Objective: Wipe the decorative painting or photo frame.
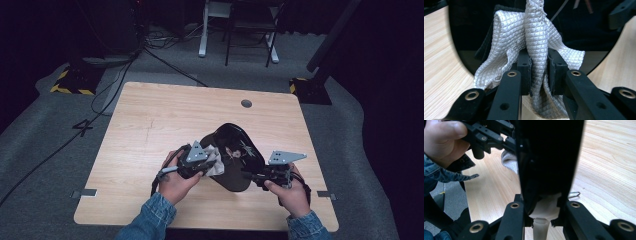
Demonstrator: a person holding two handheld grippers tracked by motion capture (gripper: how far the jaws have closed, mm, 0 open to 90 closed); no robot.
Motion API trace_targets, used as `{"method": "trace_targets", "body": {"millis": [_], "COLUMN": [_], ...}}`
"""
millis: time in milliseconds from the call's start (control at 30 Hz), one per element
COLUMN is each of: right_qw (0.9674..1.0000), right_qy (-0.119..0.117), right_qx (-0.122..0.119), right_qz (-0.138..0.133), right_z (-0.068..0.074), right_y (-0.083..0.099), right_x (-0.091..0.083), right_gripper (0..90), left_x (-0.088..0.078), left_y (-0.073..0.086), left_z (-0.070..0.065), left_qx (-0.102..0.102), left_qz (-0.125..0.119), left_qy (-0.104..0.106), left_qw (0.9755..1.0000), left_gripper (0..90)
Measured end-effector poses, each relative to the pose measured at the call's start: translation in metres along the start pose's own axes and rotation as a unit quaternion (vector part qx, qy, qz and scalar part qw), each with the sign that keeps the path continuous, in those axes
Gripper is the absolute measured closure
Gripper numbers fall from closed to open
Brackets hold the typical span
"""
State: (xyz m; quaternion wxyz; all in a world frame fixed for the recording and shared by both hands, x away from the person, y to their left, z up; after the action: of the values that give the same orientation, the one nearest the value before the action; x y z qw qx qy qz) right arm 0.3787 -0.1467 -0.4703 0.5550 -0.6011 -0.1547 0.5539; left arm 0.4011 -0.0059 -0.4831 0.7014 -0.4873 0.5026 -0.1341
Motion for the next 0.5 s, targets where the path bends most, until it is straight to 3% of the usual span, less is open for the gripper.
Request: {"method": "trace_targets", "body": {"millis": [267, 433, 500], "right_qw": [1.0000, 1.0000, 1.0000], "right_qy": [0.000, 0.000, 0.000], "right_qx": [0.000, 0.000, 0.001], "right_qz": [0.001, 0.000, 0.000], "right_z": [-0.0007, -0.0005, -0.0005], "right_y": [0.0002, -0.0001, -0.0001], "right_x": [-0.0003, -0.0002, -0.0002], "right_gripper": [77.1, 77.0, 77.0], "left_x": [0.0036, 0.0027, 0.0019], "left_y": [-0.0017, -0.0003, 0.0010], "left_z": [-0.0084, -0.0047, -0.0015], "left_qx": [0.010, 0.001, 0.001], "left_qz": [0.002, -0.004, -0.004], "left_qy": [0.004, 0.011, 0.005], "left_qw": [0.9999, 0.9999, 1.0000], "left_gripper": [74.9, 75.0, 75.1]}}
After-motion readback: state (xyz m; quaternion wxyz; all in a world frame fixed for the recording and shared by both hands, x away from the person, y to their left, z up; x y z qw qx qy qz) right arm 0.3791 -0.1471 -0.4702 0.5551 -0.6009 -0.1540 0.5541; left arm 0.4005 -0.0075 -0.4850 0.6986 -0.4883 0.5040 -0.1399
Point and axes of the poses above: each handheld gripper's, and its own axes: x roughly forward along the jaws, y roughly out of its underside, z roughly to its left, the point moved 10 cm from there along x, roughly forward along the jaws
